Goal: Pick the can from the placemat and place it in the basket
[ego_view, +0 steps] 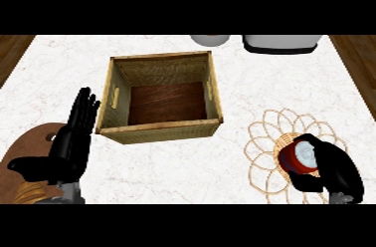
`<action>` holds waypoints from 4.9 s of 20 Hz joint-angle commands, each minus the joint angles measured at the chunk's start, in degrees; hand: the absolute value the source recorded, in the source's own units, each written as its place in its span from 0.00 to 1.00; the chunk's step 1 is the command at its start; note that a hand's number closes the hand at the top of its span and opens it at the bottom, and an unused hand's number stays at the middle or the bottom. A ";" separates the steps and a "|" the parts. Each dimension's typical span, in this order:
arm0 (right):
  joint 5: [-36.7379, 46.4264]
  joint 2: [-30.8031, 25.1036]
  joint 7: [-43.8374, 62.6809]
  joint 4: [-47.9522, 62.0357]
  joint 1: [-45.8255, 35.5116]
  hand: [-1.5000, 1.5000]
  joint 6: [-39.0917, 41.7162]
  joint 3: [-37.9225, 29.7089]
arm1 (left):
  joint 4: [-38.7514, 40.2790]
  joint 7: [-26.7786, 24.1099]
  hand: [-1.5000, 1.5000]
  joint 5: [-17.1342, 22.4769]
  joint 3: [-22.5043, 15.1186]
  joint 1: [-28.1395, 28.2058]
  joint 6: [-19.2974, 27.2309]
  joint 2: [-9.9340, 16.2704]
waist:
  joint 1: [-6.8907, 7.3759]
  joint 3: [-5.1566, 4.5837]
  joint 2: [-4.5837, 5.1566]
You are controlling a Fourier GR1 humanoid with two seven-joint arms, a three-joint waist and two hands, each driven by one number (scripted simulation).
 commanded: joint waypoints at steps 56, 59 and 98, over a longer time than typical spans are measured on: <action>1.11 11.41 56.37 3.36 -59.09 1.00 -22.42 48.85 | 3.38 0.99 0.50 -1.37 -1.22 -4.43 -1.19 -1.36 | 3.46 0.33 -0.30; 0.90 11.41 56.67 3.34 -60.26 1.00 -23.74 48.12 | 3.30 1.36 0.50 -1.03 0.15 -4.64 -1.28 -0.25 | 2.62 0.39 -0.33; -3.46 11.44 44.43 22.28 -52.63 0.00 -31.97 42.45 | 0.04 -3.07 0.50 -1.96 -1.82 3.36 -0.54 -3.21 | 0.88 0.55 0.31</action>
